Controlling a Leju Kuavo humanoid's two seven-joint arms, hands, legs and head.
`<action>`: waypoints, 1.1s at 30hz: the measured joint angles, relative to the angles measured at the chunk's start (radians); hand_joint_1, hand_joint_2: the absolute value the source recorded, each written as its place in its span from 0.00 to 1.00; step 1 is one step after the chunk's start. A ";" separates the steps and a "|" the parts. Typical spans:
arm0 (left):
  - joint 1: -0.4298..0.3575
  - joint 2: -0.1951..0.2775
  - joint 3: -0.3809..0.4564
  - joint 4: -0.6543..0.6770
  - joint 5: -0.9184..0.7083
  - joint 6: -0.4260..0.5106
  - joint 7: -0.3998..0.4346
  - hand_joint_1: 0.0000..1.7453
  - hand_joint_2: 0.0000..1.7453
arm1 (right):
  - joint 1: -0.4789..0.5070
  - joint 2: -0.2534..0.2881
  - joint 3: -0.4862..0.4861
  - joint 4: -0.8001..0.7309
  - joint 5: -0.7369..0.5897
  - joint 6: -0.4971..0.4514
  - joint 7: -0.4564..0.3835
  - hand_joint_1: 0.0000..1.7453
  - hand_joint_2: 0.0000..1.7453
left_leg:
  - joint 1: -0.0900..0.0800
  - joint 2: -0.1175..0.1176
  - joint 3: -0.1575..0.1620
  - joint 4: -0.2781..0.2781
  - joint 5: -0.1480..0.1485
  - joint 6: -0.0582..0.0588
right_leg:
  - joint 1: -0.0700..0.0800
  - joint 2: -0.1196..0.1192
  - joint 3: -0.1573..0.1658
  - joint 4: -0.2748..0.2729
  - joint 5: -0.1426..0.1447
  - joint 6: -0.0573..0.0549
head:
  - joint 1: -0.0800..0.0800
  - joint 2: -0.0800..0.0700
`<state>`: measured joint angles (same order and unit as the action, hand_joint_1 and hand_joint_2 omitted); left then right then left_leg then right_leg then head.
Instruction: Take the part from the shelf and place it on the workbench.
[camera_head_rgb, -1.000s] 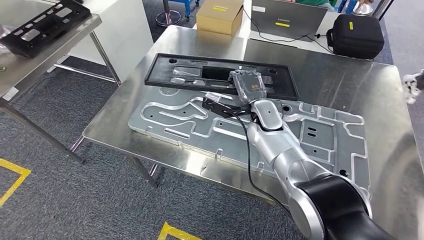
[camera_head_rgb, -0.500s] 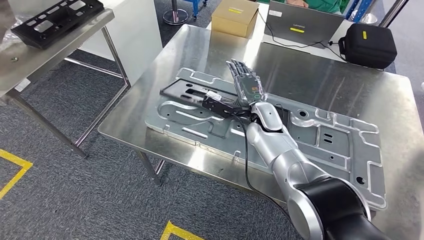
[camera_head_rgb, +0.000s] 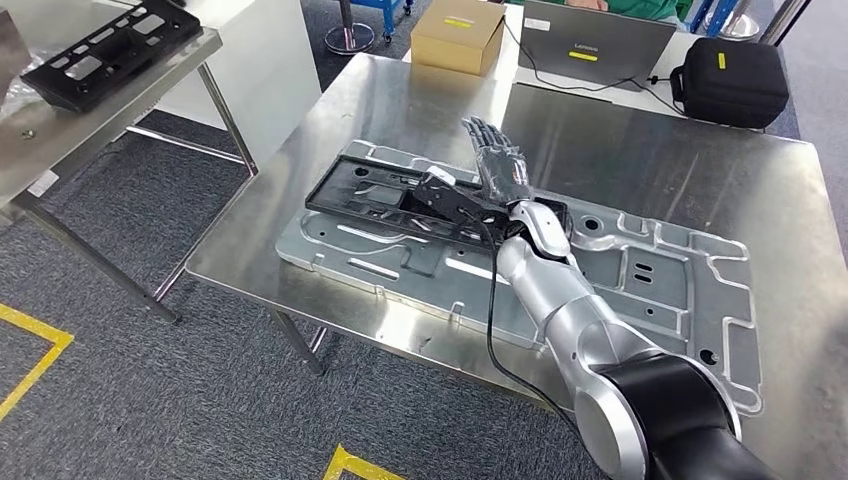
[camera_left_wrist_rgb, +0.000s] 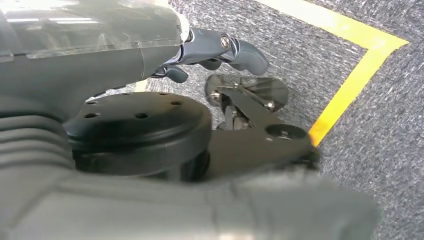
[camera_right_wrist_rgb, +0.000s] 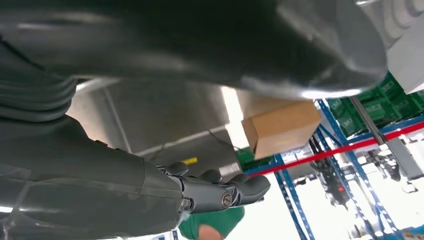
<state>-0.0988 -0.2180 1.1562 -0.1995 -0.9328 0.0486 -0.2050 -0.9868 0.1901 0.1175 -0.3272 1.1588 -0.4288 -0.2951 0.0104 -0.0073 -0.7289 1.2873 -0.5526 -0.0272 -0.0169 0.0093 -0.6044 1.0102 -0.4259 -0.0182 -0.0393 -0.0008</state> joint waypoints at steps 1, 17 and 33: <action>0.001 0.001 0.002 0.000 0.000 0.000 -0.002 0.00 0.00 | 0.004 0.000 -0.005 0.000 -0.013 0.002 -0.008 0.00 0.00 | 0.003 0.000 -0.002 0.006 0.009 -0.003 | -0.001 0.005 0.000 0.002 0.000 0.001 | 0.000 0.000; 0.000 0.006 0.012 0.000 0.002 0.035 0.008 0.00 0.00 | 0.124 0.025 -0.097 -0.105 -0.373 -0.069 -0.305 0.00 0.00 | 0.000 0.034 0.135 -0.275 0.125 0.052 | -0.005 -0.003 -0.136 0.278 -0.110 0.053 | 0.003 0.000; 0.005 0.005 0.067 0.000 0.053 0.033 0.027 0.00 0.00 | 0.580 0.061 0.248 -0.684 -0.652 -0.157 -0.289 0.00 0.00 | 0.000 0.012 0.061 -0.049 0.010 0.001 | 0.006 0.040 -0.004 0.003 0.008 -0.005 | -0.003 0.000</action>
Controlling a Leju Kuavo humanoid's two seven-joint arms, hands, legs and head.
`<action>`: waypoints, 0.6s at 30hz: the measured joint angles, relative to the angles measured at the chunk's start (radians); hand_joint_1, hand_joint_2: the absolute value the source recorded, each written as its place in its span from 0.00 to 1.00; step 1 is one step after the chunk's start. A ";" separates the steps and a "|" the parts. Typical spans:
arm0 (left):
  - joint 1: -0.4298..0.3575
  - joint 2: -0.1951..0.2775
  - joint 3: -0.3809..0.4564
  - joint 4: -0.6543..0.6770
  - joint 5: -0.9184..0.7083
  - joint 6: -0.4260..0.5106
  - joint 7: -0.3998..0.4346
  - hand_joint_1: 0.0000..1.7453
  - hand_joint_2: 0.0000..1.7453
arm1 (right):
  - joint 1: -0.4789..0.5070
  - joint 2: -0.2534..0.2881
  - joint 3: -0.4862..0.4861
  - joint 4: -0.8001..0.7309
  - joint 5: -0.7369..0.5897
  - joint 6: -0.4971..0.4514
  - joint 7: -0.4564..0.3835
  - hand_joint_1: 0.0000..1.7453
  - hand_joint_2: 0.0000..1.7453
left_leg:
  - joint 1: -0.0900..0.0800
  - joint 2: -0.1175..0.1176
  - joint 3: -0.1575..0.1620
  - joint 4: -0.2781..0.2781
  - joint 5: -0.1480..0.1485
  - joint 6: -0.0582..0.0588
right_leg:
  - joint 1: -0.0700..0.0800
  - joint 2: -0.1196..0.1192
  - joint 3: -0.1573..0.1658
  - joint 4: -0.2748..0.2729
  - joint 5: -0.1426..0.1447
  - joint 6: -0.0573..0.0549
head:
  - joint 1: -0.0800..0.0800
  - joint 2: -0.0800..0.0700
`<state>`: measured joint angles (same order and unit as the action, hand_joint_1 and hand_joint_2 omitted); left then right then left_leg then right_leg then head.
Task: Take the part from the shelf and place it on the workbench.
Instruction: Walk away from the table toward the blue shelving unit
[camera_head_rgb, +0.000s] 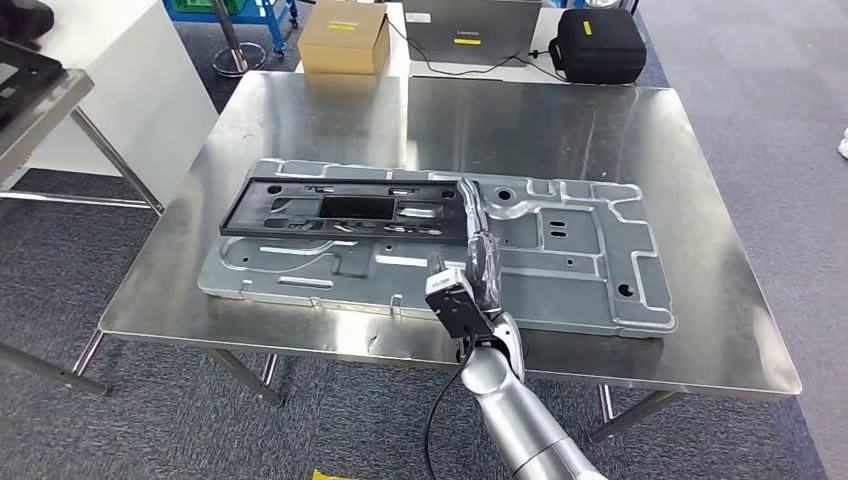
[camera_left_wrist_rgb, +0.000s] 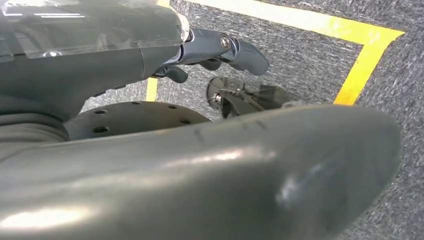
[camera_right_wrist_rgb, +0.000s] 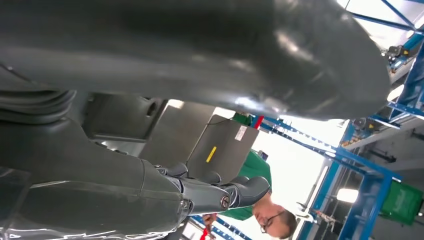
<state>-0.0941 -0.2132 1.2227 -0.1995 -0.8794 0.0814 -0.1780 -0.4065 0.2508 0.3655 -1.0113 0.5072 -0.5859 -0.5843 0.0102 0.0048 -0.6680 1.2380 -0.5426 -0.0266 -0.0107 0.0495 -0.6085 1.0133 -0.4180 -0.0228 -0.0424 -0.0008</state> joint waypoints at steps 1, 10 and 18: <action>0.000 0.001 0.003 0.000 0.003 -0.002 0.002 0.00 0.00 | 0.019 -0.003 0.011 -0.025 -0.004 -0.003 0.003 0.00 0.00 | 0.002 -0.014 0.037 -0.073 0.034 0.002 | -0.001 0.011 -0.001 0.004 0.000 0.002 | 0.000 0.000; -0.003 0.004 0.016 0.000 0.002 -0.017 0.015 0.00 0.00 | 0.174 -0.034 0.054 -0.221 -0.004 -0.023 0.055 0.00 0.00 | 0.001 -0.011 0.093 -0.235 0.112 0.055 | -0.002 -0.010 -0.052 0.098 -0.074 0.049 | 0.006 0.000; -0.003 0.007 0.016 0.000 -0.003 -0.022 0.012 0.00 0.00 | 0.282 -0.055 0.049 -0.304 0.019 -0.019 0.074 0.00 0.00 | -0.014 0.081 0.026 -0.220 0.152 0.050 | 0.003 -0.091 0.081 0.056 -0.108 0.048 | 0.007 0.000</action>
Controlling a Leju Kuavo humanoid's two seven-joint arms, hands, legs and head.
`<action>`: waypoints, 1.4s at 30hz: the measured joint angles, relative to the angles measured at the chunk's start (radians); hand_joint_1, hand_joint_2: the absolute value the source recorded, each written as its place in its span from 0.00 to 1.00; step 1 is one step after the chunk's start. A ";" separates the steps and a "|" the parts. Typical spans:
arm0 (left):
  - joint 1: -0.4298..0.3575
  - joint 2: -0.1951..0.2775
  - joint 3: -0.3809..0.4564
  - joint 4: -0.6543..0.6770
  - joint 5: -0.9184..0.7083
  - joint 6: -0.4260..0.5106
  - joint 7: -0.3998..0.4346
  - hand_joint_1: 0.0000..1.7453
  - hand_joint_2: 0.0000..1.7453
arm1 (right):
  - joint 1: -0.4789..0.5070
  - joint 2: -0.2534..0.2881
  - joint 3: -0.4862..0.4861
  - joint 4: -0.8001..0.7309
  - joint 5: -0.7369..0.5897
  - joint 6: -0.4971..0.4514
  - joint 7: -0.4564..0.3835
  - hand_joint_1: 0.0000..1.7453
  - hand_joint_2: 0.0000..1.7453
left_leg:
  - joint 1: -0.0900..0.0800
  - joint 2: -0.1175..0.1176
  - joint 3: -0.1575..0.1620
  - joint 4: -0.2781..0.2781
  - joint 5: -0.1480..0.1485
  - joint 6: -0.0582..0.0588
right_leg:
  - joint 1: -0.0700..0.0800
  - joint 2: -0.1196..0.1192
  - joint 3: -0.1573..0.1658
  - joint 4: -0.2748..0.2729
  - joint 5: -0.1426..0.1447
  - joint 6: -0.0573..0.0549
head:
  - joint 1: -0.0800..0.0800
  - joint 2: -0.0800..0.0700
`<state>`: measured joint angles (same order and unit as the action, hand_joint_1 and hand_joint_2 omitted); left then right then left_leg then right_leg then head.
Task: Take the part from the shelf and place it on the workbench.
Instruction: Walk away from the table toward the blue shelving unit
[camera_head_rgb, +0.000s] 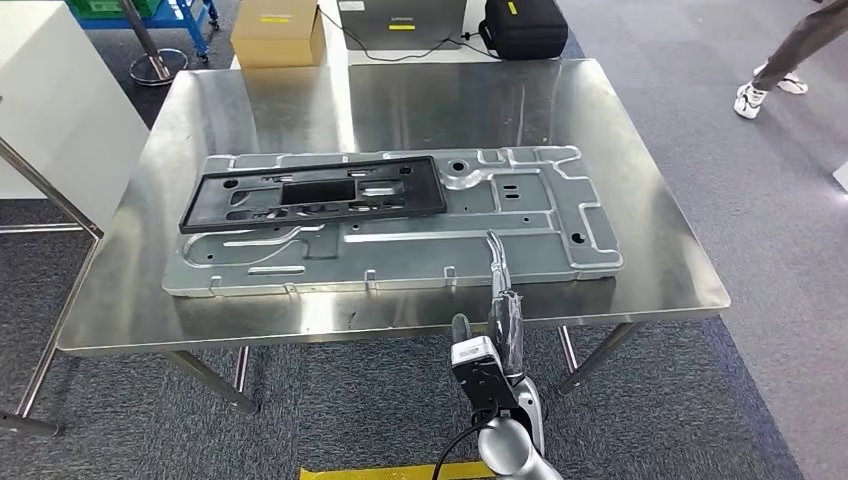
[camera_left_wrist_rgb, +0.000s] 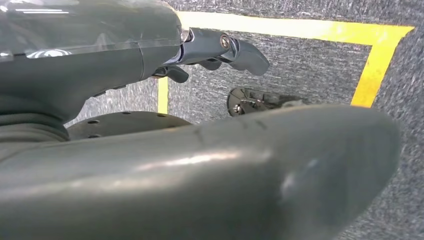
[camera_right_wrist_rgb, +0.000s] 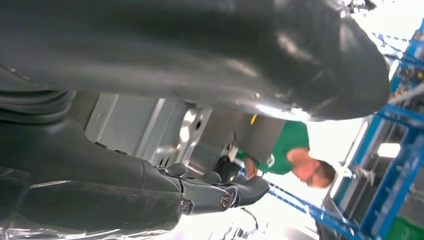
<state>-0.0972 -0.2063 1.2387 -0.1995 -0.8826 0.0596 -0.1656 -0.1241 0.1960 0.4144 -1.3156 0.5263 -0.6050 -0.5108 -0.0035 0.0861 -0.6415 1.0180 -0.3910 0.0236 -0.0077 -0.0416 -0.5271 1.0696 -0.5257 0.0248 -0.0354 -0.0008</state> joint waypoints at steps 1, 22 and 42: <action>-0.001 0.000 0.000 0.000 0.000 0.000 -0.001 0.00 0.00 | 0.003 -0.001 0.000 -0.007 0.000 0.000 0.000 0.00 0.00 | -0.001 0.008 -0.001 0.001 0.005 -0.005 | 0.005 -0.013 0.026 -0.042 0.002 -0.007 | 0.000 0.000; -0.010 0.008 0.002 0.000 0.002 0.007 -0.011 0.00 0.00 | 0.037 -0.006 -0.043 -0.005 -0.010 0.052 0.022 0.00 0.00 | 0.006 -0.111 0.178 -0.040 -0.118 0.007 | 0.001 0.110 -0.178 -0.023 0.145 0.002 | 0.010 0.000; -0.001 0.020 0.000 0.000 -0.042 0.003 -0.014 0.00 0.00 | 0.098 -0.005 -0.183 0.075 -0.128 0.088 0.027 0.00 0.00 | 0.006 -0.078 -0.010 0.267 -0.219 -0.046 | 0.005 0.030 -0.074 -0.076 0.112 -0.051 | 0.015 0.000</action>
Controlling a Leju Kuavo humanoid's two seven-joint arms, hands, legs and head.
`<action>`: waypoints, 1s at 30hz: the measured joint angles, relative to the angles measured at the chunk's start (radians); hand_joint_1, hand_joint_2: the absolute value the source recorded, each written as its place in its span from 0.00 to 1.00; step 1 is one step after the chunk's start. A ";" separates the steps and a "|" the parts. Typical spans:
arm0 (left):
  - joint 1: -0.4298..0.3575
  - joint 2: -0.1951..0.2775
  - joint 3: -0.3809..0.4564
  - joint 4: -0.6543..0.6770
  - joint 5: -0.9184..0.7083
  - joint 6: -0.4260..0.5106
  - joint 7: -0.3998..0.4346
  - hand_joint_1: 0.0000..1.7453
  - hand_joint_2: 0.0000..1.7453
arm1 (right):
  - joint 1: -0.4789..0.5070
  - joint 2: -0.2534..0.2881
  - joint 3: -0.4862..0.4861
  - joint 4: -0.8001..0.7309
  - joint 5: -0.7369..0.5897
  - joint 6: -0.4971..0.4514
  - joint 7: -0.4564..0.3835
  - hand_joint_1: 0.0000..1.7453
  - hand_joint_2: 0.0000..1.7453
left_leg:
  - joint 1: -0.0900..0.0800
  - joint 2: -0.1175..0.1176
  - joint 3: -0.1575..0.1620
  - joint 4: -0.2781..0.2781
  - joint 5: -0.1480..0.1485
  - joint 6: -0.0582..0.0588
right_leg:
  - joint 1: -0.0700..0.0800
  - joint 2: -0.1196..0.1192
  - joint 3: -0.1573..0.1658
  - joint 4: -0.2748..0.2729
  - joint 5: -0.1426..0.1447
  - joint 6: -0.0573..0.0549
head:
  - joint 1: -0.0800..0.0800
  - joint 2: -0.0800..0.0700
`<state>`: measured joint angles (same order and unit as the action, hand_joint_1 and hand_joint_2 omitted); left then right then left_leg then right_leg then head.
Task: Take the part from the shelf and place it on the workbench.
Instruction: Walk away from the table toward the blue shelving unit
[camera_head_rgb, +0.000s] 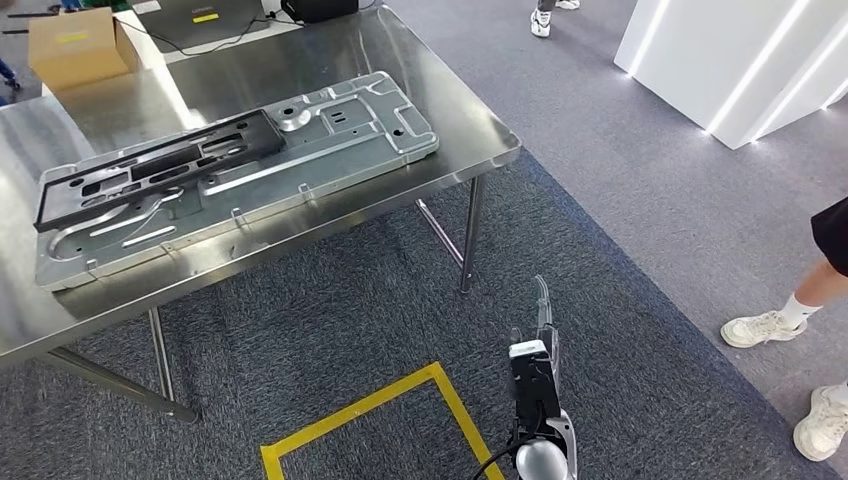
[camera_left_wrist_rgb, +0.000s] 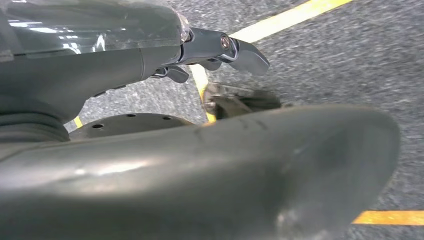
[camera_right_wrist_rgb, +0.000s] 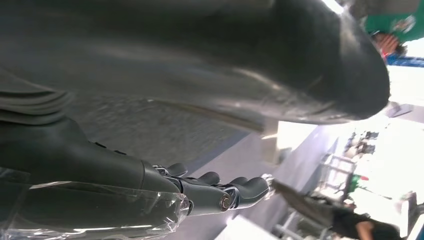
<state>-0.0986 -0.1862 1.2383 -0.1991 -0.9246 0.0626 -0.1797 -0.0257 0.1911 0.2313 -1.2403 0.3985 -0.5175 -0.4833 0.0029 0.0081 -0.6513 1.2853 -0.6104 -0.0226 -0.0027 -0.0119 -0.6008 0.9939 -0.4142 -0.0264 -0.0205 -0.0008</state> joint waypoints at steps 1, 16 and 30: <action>0.000 0.000 -0.001 0.000 -0.001 0.000 0.000 0.00 0.00 | 0.004 0.000 -0.005 0.002 0.000 0.000 -0.002 0.00 0.00 | 0.000 0.000 0.023 -0.012 0.023 0.000 | 0.000 0.006 -0.017 0.004 0.011 0.002 | 0.000 0.000; -0.010 0.003 -0.003 0.000 -0.005 -0.001 0.007 0.00 0.00 | 0.018 -0.001 -0.036 0.007 0.001 -0.001 0.005 0.00 0.00 | -0.006 0.002 0.092 -0.309 0.180 0.053 | -0.012 0.021 -0.114 0.304 -0.116 0.068 | 0.003 0.000; -0.011 0.003 -0.004 0.000 -0.017 -0.003 0.022 0.00 0.00 | -0.077 -0.022 -0.167 0.329 -0.050 0.037 0.103 0.00 0.00 | 0.003 -0.005 -0.048 -0.013 0.037 0.002 | 0.003 0.009 0.037 -0.017 -0.023 0.001 | -0.002 0.000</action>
<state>-0.1095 -0.1833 1.2345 -0.1991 -0.9420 0.0591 -0.1577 -0.1024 0.1688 0.0647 -0.9114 0.3483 -0.4804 -0.3799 0.0054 0.0027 -0.6993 1.2723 -0.5737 -0.0210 0.0007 -0.0029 -0.5641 0.9770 -0.4368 -0.0254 -0.0222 -0.0008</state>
